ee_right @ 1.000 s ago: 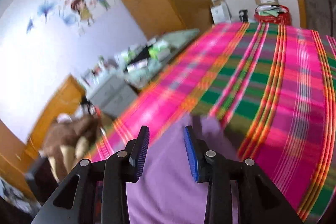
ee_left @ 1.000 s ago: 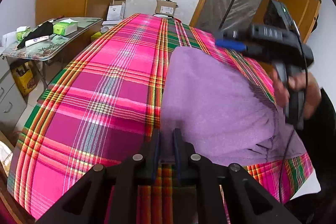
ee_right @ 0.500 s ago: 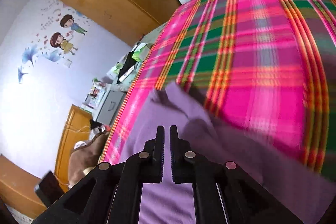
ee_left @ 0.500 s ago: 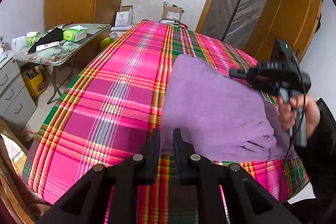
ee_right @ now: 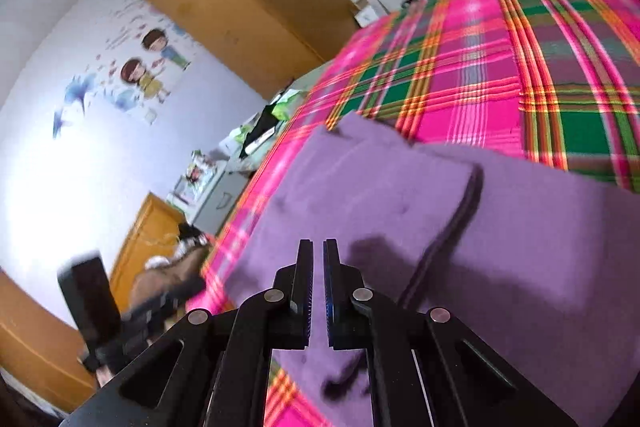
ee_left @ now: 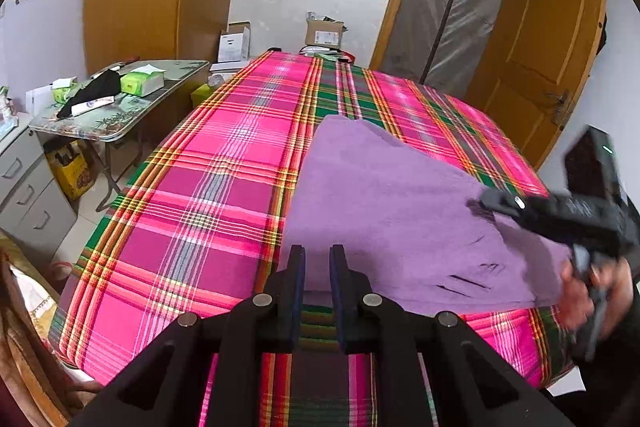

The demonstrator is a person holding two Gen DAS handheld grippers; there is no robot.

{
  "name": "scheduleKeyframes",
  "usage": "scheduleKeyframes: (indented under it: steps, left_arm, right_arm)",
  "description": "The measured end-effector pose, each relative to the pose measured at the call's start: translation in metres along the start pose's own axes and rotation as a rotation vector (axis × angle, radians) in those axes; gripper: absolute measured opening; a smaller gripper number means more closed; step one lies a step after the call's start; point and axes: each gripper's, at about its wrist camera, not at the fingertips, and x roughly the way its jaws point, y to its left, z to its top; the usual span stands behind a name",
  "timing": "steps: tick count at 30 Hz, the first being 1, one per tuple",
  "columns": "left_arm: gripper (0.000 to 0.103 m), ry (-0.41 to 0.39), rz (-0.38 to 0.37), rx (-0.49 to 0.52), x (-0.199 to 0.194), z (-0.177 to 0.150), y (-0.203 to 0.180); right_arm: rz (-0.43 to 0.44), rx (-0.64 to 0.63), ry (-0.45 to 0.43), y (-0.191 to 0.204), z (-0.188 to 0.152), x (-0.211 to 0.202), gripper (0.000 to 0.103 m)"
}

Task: Fold clothes
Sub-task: 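Lower the folded end onto the garment with the right gripper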

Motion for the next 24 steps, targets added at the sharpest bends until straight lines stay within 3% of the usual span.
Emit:
scheduleKeyframes:
  steps: [4,12,19,24]
  left_arm:
    - [0.013,-0.005,0.015,-0.02,-0.002,0.002,-0.003]
    - [0.013,-0.05,0.068,-0.049,-0.031,0.0,0.008]
    - [0.013,-0.041,0.059,-0.051,-0.03,-0.003,0.004]
    - [0.013,-0.021,0.008,-0.008,-0.014,0.003,-0.015]
  right_arm:
    - [-0.135,-0.134,0.06,0.012,-0.022,0.008,0.005]
    - [-0.199,-0.224,0.048,0.012,-0.031,0.01,0.004]
    - [-0.181,-0.188,0.03,0.008,-0.032,0.007,0.004]
    - [-0.181,-0.178,0.023,0.009,-0.034,0.005,0.004]
